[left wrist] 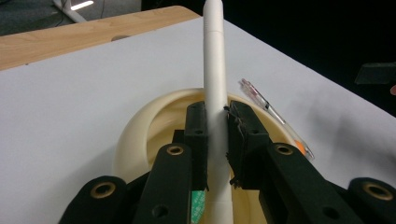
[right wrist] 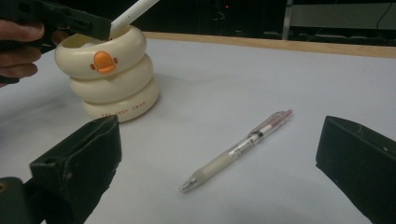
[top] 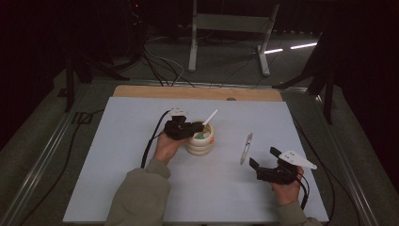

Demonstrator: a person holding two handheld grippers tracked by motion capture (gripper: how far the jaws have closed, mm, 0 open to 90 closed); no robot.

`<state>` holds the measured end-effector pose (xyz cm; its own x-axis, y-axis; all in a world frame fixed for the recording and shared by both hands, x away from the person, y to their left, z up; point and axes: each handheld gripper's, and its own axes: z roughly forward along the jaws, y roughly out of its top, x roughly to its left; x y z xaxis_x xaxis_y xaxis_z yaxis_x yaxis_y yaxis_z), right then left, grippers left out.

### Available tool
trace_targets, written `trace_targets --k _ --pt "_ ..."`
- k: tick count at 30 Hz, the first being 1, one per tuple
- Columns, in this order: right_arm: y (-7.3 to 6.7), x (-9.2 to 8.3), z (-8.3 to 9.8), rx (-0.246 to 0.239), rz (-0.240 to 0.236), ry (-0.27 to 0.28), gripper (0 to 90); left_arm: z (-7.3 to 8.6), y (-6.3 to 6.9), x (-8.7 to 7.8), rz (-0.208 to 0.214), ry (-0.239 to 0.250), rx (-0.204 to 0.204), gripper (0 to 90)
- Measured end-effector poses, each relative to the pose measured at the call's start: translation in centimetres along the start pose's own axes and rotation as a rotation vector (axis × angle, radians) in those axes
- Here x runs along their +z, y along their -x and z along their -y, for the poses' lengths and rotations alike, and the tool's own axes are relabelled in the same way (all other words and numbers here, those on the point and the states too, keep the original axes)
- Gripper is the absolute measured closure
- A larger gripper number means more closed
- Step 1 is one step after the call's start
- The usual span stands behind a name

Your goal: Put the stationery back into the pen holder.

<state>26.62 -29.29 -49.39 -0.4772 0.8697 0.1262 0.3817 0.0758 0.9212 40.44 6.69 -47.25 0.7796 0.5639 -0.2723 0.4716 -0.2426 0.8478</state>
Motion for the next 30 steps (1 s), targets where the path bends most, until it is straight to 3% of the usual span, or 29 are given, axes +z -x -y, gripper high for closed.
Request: trace_targets --k 4,7,10,11,12,17,21,23,30 --pt "0.0 0.0 0.0 0.001 0.000 0.000 0.5 0.0 0.1 0.0 0.004 0.004 0.011 77.2" --pt "0.0 0.0 0.0 0.002 0.000 0.001 0.5 0.0 0.1 -0.3 0.018 0.027 -0.002 56.4" --pt "0.0 0.0 0.0 0.002 0.000 0.001 0.5 0.0 0.1 -0.5 0.021 0.049 -0.011 48.9" --pt "0.0 0.0 0.0 0.002 0.000 0.001 0.6 -0.2 0.1 -0.8 0.000 0.058 -0.014 48.9" --pt "0.0 0.0 0.0 0.001 0.000 0.000 0.5 -0.2 0.1 -0.9 -0.003 0.060 -0.008 42.4" --pt "0.0 0.0 0.0 0.001 0.000 -0.001 0.5 -0.4 0.3 -1.3 -0.019 0.056 0.011 45.5" --pt "0.0 0.0 0.0 0.002 0.001 -0.001 0.6 -0.4 0.2 -1.6 -0.024 0.063 -0.003 35.6" --pt "0.0 0.0 0.0 0.002 0.001 0.000 0.5 -0.5 0.2 -1.9 -0.031 0.071 -0.010 35.6" --pt "0.0 0.0 0.0 0.003 0.001 -0.001 0.5 -0.5 -0.1 -3.1 -0.065 0.079 -0.033 17.2"
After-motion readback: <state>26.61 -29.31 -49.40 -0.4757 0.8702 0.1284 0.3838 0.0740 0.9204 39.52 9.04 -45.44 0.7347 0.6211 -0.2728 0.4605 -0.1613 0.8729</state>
